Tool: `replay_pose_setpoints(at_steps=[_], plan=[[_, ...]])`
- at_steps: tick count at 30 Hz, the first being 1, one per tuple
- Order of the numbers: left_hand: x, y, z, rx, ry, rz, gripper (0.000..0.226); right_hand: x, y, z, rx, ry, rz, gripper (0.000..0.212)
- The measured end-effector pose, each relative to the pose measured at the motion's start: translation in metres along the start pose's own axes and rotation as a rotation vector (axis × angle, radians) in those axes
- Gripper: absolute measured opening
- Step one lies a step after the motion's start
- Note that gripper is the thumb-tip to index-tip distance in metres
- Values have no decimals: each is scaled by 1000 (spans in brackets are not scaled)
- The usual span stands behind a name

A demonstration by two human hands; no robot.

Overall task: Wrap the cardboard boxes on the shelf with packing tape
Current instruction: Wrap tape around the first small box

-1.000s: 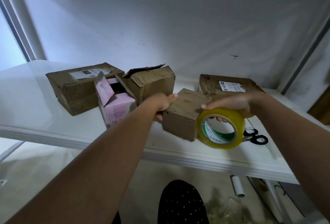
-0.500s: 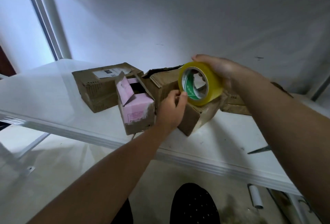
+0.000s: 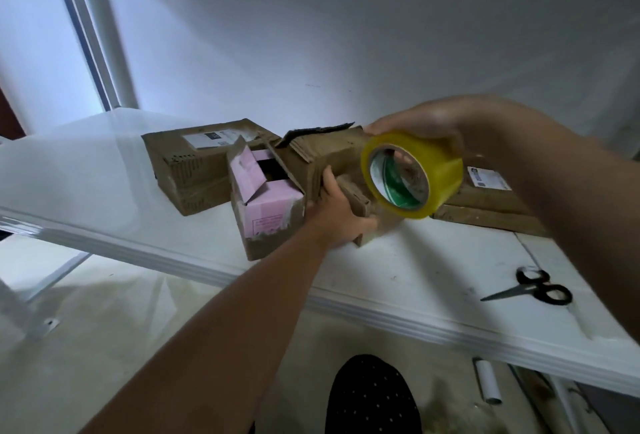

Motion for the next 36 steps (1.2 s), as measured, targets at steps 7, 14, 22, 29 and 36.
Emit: replay_pose_setpoints(at_steps=[7, 14, 22, 29, 36], plan=[[5, 2, -5, 92, -86, 84, 129, 22, 47, -77, 195, 37, 135, 54], [4, 2, -17, 196, -89, 154, 138, 21, 50, -91, 214, -18, 141, 69], [9, -38, -45, 160, -102, 263, 72, 25, 56, -80, 133, -57, 131, 52], [17, -11, -65, 398, -63, 208, 69, 23, 25, -75, 14, -110, 86, 70], [29, -6, -53, 467, -168, 233, 91, 41, 50, -105, 104, -13, 192, 75]])
Point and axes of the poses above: each hand's wrist, its own x-axis towards the middle knuckle, its own y-axis out of the palm, z = x × y, the point moved 9 cm from there along x, towards the middle knuckle, and after that the axes turned 5 degrees about z, right-handed, at the moved point
